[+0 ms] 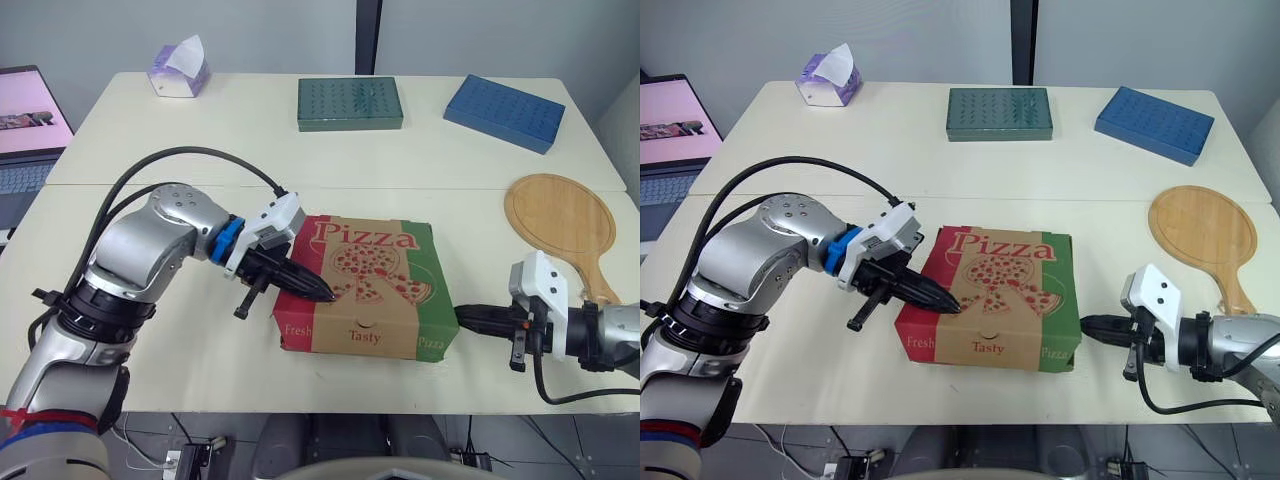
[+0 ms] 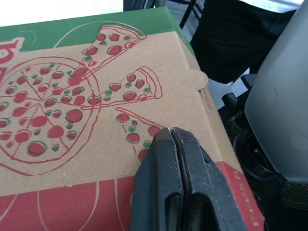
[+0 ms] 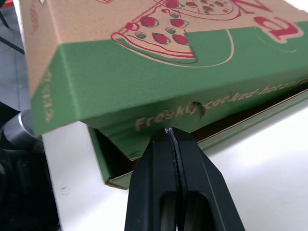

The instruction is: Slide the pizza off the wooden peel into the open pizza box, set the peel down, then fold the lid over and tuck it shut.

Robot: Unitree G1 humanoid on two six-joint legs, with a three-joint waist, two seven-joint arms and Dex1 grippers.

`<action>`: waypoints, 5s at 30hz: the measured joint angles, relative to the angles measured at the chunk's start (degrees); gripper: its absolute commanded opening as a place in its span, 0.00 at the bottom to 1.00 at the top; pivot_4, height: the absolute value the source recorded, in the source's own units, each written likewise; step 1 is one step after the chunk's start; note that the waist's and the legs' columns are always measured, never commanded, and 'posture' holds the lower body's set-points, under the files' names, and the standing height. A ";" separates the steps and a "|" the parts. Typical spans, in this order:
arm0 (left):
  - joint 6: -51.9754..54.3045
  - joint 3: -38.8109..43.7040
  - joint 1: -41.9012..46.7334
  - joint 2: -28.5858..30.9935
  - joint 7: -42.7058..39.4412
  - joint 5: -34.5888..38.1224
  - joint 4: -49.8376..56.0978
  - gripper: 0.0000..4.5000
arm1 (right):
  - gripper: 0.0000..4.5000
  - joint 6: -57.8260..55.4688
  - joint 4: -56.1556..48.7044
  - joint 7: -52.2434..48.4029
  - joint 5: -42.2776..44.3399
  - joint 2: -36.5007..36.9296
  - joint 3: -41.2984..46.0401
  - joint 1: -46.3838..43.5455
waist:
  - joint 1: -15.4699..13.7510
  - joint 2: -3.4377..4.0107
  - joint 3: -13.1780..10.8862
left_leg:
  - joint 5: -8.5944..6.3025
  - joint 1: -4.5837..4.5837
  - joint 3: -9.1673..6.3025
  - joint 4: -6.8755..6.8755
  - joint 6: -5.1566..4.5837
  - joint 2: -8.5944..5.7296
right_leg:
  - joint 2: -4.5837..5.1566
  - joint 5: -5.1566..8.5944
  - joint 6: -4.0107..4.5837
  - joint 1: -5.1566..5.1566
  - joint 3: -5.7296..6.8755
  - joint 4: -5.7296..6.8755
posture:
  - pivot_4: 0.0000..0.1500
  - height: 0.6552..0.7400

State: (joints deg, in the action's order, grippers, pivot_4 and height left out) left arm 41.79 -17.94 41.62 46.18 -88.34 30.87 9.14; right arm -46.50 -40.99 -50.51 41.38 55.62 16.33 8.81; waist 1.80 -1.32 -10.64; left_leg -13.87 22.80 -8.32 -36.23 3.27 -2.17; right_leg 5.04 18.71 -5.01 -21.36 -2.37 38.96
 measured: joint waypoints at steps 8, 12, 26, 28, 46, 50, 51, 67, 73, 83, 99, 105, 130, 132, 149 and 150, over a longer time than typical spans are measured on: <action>-3.23 -0.45 -0.18 -0.80 -1.01 -1.96 -0.75 0.00 | 0.20 -1.01 -0.19 -0.03 -1.81 1.63 12.36 6.35 | -0.04 0.00 0.00 | 0.00 0.00 0.03 -0.02 0.00 -0.01 | 0.00 0.00 0.00 0.01 -0.02 0.00 | 1.00 1.00; -4.29 -0.47 -0.80 -1.48 -1.06 -2.43 -1.00 0.00 | 0.48 -2.44 -0.37 -1.99 0.81 3.06 21.42 5.41 | 0.01 0.01 0.00 | 0.00 -0.01 0.02 -0.02 0.00 0.00 | -0.01 0.00 0.00 0.02 -0.01 0.01 | 1.00 1.00; -5.02 -0.49 -1.04 -2.82 -1.02 -3.10 -2.59 0.00 | 1.00 -0.73 -14.33 3.95 4.06 6.81 3.34 -4.70 | 0.02 0.00 0.00 | 0.00 0.04 -0.03 -0.11 0.00 -0.02 | 0.00 0.00 -0.01 0.02 0.02 0.00 | 1.00 1.00; -5.02 -0.49 -1.06 -2.84 -1.01 -3.10 -2.50 0.00 | 1.00 0.48 -13.99 4.73 1.78 6.65 0.35 -5.26 | 0.01 0.00 0.00 | 0.00 0.04 -0.04 -0.12 0.00 -0.02 | 0.00 0.00 -0.01 0.03 0.02 0.00 | 1.00 1.00; -7.14 -1.49 -4.05 -2.26 -1.88 -4.58 0.30 0.00 | 1.00 8.45 -10.36 6.79 -13.27 2.87 -10.89 -3.61 | 0.05 0.01 0.01 | 0.00 0.03 -0.08 -0.12 0.00 -0.02 | 0.00 0.00 0.00 0.03 0.03 0.02 | 1.00 1.00; -7.64 -1.54 -4.96 -1.81 -2.06 -5.02 0.62 0.00 | 1.00 8.71 -10.36 6.68 -13.85 2.62 -10.81 -2.17 | 0.04 0.01 0.01 | 0.00 0.03 -0.08 -0.12 0.00 -0.02 | 0.00 0.00 0.00 0.03 0.03 0.02 | 1.00 1.00; -8.12 -1.61 -5.01 -1.74 -2.15 -5.25 0.71 0.00 | 1.00 8.89 -10.39 6.63 -13.84 2.51 -10.48 -1.29 | 0.00 0.01 0.01 | 0.00 0.03 -0.09 -0.12 0.00 -0.02 | 0.00 0.00 0.00 0.04 0.04 0.02 | 1.00 1.00; -9.77 -1.82 -5.61 -1.21 -2.16 -6.58 1.18 0.00 | 0.79 5.37 -0.40 -0.17 -7.02 1.09 9.27 7.90 | 0.01 0.03 0.02 | -0.01 -0.03 -0.07 -0.13 -0.01 -0.03 | -0.01 0.00 0.00 0.12 0.02 0.04 | 1.00 1.00; -9.71 -1.81 -5.69 -1.15 -1.92 -6.59 1.22 0.00 | 0.31 8.71 0.97 -0.47 -11.62 0.33 0.04 7.72 | 0.06 0.04 0.02 | 0.00 -0.03 -0.06 -0.14 -0.01 -0.02 | -0.01 0.00 0.00 0.11 0.02 0.03 | 1.00 1.00; -9.67 -1.80 -5.66 -1.12 -1.06 -6.64 1.18 0.00 | 0.01 4.40 -1.51 0.64 -5.79 -2.44 -4.61 2.62 | 0.06 0.04 0.02 | 0.00 -0.02 -0.11 -0.15 -0.01 -0.02 | -0.01 0.00 0.00 0.11 0.04 0.03 | 1.00 1.00; -9.59 -1.83 -5.27 -1.46 -0.98 -6.72 0.84 0.00 | 0.20 1.33 -1.58 0.37 -1.55 -0.90 5.05 4.88 | 0.05 0.04 0.02 | -0.01 -0.01 -0.10 -0.16 -0.01 -0.02 | -0.02 0.00 0.00 0.10 0.03 0.05 | 1.00 1.00; -9.33 -1.78 -4.92 -1.71 -1.07 -6.30 0.72 0.00 | 0.67 0.55 -6.59 -0.20 3.15 0.79 8.57 2.98 | 0.04 0.04 0.02 | -0.01 0.00 -0.12 -0.16 -0.01 -0.02 | -0.02 0.00 0.00 0.11 0.05 0.04 | 1.00 1.00; -7.79 -1.32 -3.07 -2.44 -1.19 -4.79 1.05 0.00 | 0.99 13.41 -8.64 5.82 -17.71 -2.27 -14.33 -4.65 | 0.05 0.04 0.02 | 0.00 0.02 -0.15 -0.21 -0.01 -0.03 | -0.02 0.00 0.00 0.09 0.06 0.05 | 1.00 1.00; -7.37 -1.32 -3.07 -2.43 -1.22 -4.73 1.13 0.00 | 0.99 13.50 -8.55 5.82 -17.81 -2.55 -14.33 -5.19 | 0.06 0.04 0.02 | 0.00 0.02 -0.15 -0.21 0.00 -0.02 | -0.02 0.00 0.00 0.09 0.06 0.05 | 1.00 1.00; -10.06 -1.91 -5.62 -0.86 -1.34 -6.46 2.03 0.00 | 0.99 14.31 -8.48 5.75 -21.34 -2.18 -15.79 -1.36 | 0.04 0.04 0.03 | 0.00 0.01 -0.15 -0.21 -0.01 -0.03 | -0.02 0.00 0.00 0.09 0.05 0.06 | 1.00 1.00; -10.33 -1.92 -5.63 -0.87 -1.31 -6.59 2.04 0.00 | 0.99 14.66 -8.56 5.75 -21.97 -2.18 -15.85 -1.17 | 0.04 0.04 0.03 | 0.00 0.01 -0.15 -0.21 -0.01 -0.03 | -0.02 0.00 0.00 0.10 0.05 0.05 | 1.00 1.00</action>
State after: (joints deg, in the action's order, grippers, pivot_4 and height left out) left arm 31.46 -19.86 35.99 45.32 -89.65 24.28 11.18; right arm -31.85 -49.55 -44.75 19.41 53.44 0.48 7.64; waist 1.84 -1.28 -10.61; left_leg -13.87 22.81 -8.47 -36.44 3.26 -2.20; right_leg 5.02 18.71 -5.01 -21.26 -2.32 39.02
